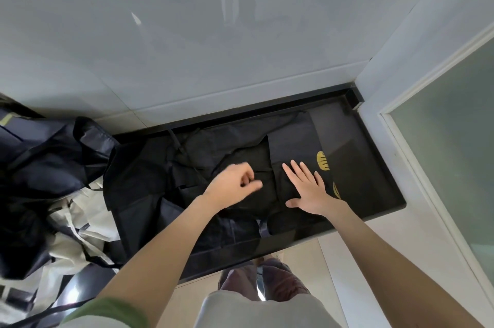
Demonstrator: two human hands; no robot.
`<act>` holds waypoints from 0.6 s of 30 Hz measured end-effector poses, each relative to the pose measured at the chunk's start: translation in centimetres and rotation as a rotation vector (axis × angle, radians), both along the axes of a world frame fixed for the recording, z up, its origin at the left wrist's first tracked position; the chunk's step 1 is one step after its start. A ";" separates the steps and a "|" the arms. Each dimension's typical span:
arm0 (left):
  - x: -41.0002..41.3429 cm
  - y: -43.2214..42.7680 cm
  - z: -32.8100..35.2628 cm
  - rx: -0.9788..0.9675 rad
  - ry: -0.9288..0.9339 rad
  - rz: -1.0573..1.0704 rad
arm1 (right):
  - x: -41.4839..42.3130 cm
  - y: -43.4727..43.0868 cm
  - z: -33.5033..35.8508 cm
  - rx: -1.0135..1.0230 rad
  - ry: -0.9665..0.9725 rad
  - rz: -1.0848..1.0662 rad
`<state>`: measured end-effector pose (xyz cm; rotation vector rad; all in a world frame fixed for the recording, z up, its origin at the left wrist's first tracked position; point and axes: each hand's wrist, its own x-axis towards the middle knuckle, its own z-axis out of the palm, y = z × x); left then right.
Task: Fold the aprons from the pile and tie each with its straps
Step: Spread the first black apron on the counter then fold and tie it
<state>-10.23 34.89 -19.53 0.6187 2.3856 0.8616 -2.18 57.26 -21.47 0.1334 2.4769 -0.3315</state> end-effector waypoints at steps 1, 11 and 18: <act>0.1 -0.1 -0.1 -0.077 -0.056 -0.169 | -0.1 0.1 -0.1 -0.002 -0.005 -0.004; -0.6 -4.1 -1.5 -0.245 0.162 -0.498 | 0.0 2.4 0.0 -0.077 -0.049 -0.108; -0.5 -4.6 -1.2 -0.279 0.393 -0.748 | -0.4 2.6 -0.4 -0.073 -0.042 -0.119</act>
